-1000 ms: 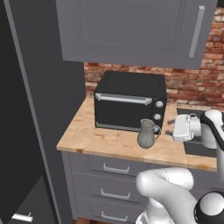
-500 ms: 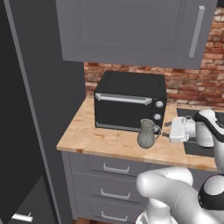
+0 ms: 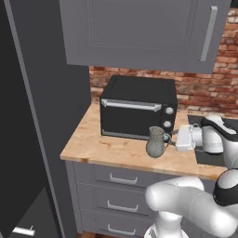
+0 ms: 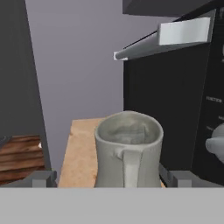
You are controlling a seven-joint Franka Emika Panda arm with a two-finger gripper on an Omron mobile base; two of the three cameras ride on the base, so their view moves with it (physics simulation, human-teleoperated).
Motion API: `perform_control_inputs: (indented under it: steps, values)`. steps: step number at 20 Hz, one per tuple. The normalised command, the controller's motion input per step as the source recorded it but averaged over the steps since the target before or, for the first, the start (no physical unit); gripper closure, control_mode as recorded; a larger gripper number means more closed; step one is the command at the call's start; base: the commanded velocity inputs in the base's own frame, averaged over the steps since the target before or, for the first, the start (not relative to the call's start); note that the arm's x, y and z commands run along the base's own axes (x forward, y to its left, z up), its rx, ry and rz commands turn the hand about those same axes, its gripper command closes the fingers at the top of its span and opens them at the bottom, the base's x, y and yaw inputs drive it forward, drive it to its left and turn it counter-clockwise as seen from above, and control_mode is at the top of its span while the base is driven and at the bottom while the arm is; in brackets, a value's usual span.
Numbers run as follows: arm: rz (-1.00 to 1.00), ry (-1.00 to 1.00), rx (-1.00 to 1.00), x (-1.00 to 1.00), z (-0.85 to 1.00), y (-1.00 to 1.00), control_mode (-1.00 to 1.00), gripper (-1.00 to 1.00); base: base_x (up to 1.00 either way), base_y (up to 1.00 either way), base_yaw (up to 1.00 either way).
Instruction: Move the tangerine and sausage from the second highest shelf to the top shelf to make space. Then, place the pitcher from the counter on the cleared second highest shelf.
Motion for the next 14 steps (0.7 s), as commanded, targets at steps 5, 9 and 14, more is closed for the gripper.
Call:
perform_control_inputs:
  steps: [5,9,14]
  values:
    - [0.00,0.00,0.00,0.26,-0.13,0.00,-1.00,-1.00,0.00,0.00,0.00]
    - [0.00,0.00,0.00,0.23,-0.16,0.00,-1.00,-1.00,0.00,0.00,0.00]
    - [0.00,0.00,0.00,0.23,-0.18,0.00,-1.00,-1.00,0.00,0.00,0.00]
